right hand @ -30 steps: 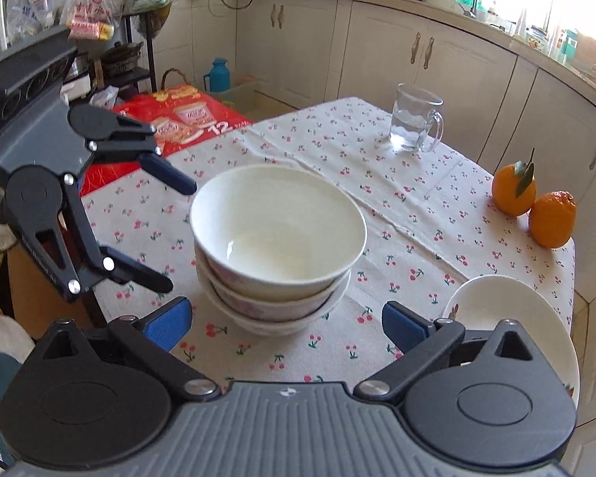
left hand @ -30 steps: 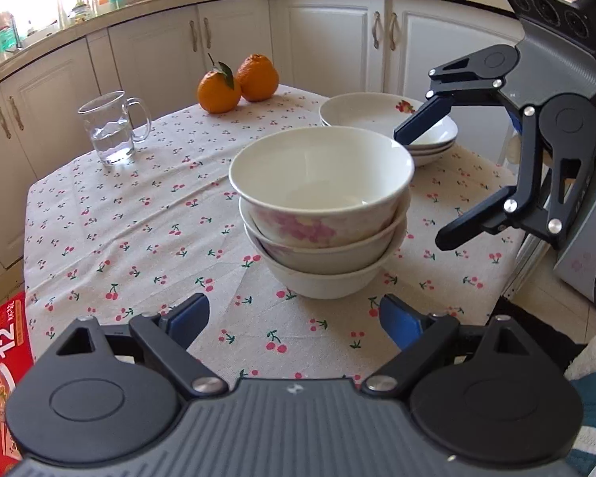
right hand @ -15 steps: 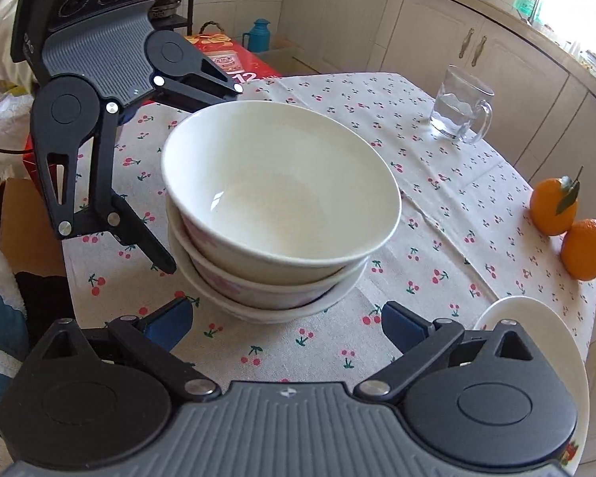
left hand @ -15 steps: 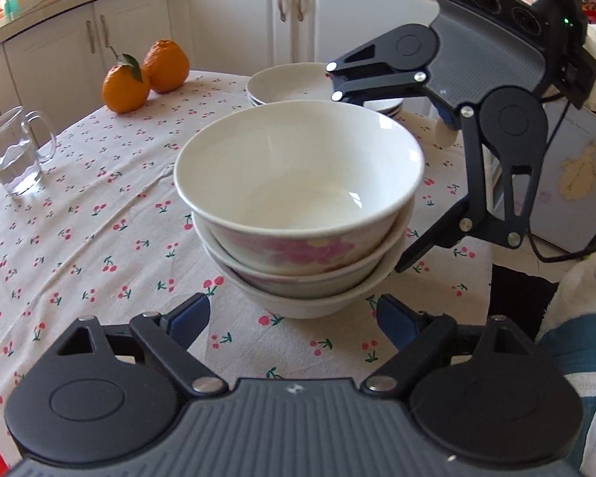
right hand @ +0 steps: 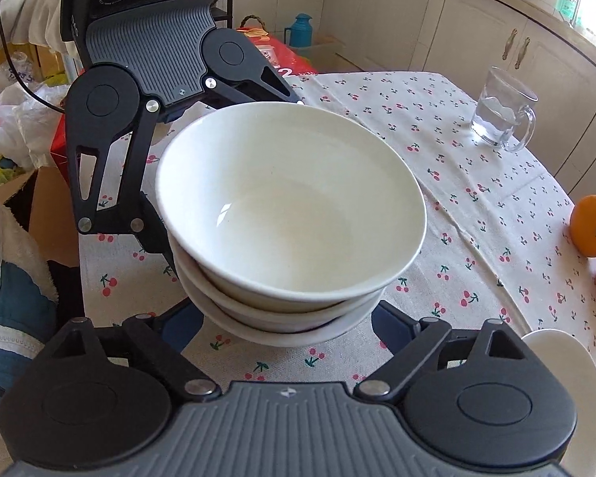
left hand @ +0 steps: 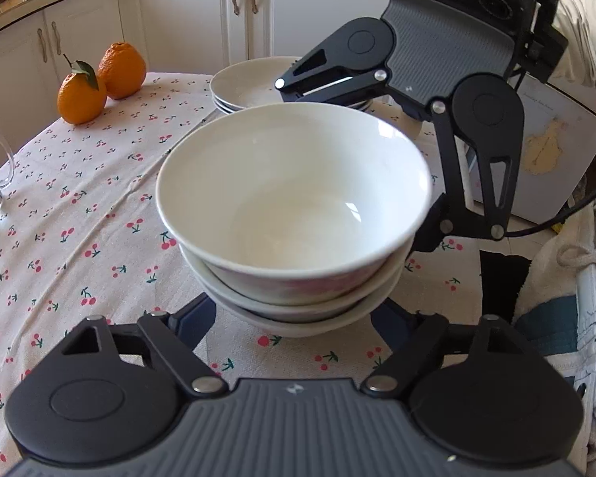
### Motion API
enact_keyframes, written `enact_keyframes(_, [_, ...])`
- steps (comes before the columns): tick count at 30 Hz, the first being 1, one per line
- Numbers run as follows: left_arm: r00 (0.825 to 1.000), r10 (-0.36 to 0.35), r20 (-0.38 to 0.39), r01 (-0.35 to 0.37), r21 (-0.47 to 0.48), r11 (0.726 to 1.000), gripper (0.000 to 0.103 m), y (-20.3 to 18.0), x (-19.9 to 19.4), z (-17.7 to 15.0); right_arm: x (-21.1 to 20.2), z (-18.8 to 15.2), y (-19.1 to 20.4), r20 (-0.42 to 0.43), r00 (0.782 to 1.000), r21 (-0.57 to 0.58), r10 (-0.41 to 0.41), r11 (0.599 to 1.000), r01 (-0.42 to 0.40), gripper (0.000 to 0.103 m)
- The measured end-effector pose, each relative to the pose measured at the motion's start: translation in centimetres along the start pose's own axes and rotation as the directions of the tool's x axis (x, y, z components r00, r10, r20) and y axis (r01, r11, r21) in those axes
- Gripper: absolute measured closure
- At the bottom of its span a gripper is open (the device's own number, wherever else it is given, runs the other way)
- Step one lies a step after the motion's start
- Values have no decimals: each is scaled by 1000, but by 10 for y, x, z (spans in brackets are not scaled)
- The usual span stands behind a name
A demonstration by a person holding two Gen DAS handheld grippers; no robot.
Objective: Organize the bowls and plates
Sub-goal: 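Grip the bowl stack with both grippers and lift it onto the plate stack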
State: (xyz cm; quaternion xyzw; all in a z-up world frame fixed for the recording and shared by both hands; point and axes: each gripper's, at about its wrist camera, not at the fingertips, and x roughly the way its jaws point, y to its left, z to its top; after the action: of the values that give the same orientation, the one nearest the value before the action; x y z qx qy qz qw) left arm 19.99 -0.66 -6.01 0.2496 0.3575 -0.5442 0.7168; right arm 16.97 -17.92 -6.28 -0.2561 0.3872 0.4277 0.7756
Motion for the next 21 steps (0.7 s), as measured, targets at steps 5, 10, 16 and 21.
enact_keyframes(5, [1000,-14,1,14,7,1000,21,3,-1,0,0,1,-1,5,1000,-2,21,1000,-21,11])
enact_keyframes(10, [1000,-21,4,21,15,1000,23,3,-1,0,0,1,-3,7,999,11,42,999,-42,15])
enact_keyframes(16, [1000,-16,4,16,9,1000,23,2,-1,0,2,2,-4,9,999,22,45,999,-46,15])
enact_keyframes(21, [1000,-13,-5,13,3,1000,23,-2,-2,4,1,2,-4,7,999,27,51,998,-51,16])
